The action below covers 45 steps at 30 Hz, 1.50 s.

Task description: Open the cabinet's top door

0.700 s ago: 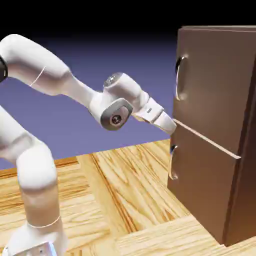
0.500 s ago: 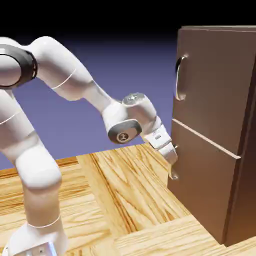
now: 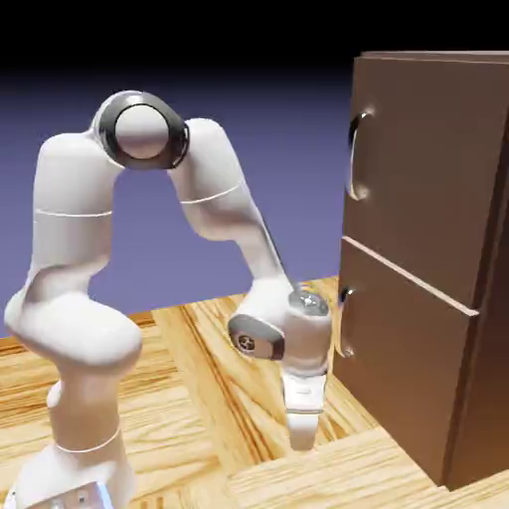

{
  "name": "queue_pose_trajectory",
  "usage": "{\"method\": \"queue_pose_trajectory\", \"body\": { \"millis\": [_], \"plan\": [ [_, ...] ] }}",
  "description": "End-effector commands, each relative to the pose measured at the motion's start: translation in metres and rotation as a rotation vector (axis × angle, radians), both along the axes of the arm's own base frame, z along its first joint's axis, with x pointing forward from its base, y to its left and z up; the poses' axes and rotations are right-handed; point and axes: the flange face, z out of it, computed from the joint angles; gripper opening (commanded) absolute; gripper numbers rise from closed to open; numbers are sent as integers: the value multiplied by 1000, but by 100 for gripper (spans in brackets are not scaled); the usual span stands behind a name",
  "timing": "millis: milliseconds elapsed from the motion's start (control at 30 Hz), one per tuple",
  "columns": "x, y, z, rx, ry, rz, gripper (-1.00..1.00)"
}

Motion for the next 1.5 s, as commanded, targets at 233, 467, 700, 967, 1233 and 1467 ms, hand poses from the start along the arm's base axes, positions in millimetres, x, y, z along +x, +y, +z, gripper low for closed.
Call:
{"method": "queue_pose_trajectory", "body": {
  "millis": [233, 467, 700, 967, 1233, 1467],
  "plan": [
    [-23, -52, -11, -158, 39, -162, 0],
    [-16, -87, 29, -331, -94, -246, 0],
    [14, -87, 108, -486, -373, -241, 0],
    [53, -24, 228, -583, -830, -99, 0],
    [50, 112, 356, -550, -1370, 191, 0],
    [65, 169, 395, -505, -1557, 318, 0]
  ]
}}
